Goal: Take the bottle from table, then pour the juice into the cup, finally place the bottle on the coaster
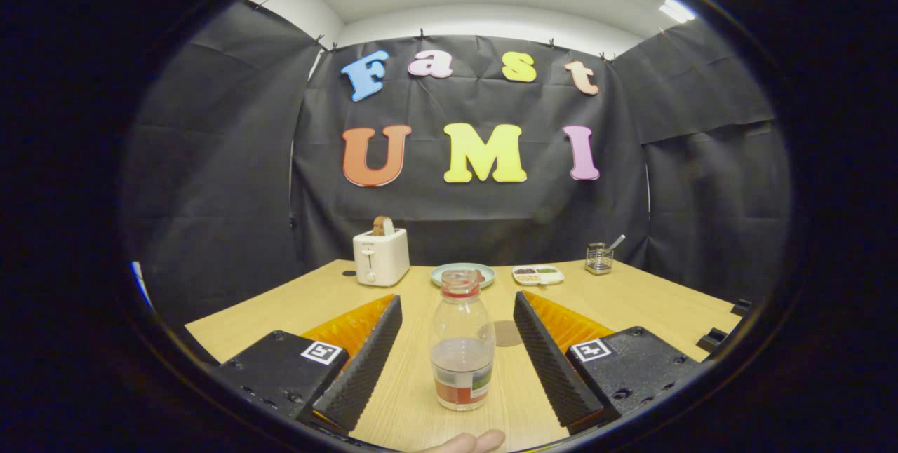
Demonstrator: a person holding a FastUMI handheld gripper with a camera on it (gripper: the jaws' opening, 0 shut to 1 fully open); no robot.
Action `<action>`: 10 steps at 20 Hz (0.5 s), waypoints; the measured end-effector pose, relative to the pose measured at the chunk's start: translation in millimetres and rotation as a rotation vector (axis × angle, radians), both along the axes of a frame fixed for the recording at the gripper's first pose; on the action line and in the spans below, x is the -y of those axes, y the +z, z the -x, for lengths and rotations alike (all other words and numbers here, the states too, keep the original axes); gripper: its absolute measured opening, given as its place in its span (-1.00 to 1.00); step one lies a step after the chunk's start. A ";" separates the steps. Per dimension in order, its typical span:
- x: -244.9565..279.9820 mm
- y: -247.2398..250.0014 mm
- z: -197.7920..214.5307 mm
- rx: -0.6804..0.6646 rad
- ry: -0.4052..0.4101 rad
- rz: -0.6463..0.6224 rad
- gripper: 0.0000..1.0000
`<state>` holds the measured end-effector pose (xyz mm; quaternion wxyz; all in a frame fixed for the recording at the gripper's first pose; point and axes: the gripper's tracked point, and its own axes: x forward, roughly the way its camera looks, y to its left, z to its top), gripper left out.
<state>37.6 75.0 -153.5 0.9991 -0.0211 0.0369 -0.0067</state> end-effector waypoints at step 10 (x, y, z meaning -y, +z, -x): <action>12.3 -47.9 -33.7 -0.006 -0.072 0.057 1.00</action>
